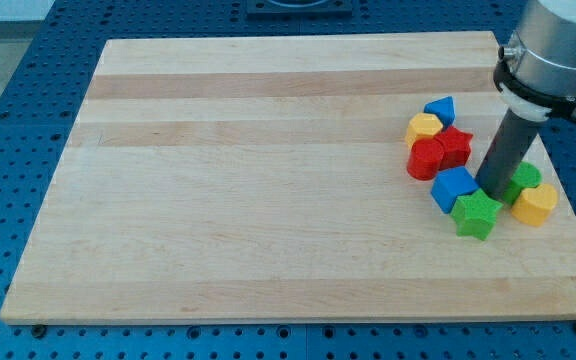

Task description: Move the yellow heart to the bottom right of the green star

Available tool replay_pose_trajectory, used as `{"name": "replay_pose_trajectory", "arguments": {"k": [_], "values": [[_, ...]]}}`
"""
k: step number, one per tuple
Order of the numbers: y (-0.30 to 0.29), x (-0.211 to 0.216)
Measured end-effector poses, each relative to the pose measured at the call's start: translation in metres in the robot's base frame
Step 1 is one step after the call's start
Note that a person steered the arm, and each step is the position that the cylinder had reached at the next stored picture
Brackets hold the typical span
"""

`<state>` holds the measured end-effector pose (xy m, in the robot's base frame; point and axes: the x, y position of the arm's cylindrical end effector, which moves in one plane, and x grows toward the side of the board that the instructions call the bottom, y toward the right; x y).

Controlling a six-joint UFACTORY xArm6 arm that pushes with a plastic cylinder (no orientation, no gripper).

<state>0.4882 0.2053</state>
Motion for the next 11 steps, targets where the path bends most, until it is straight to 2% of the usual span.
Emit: {"name": "replay_pose_trajectory", "arguments": {"k": [1,2,3,4,6,9,10,11], "values": [[0.000,-0.072],[0.042,-0.118],[0.079,-0.103],[0.089,-0.053],[0.070,0.006],[0.039,0.055],[0.057,0.049],[0.080,-0.031]]}}
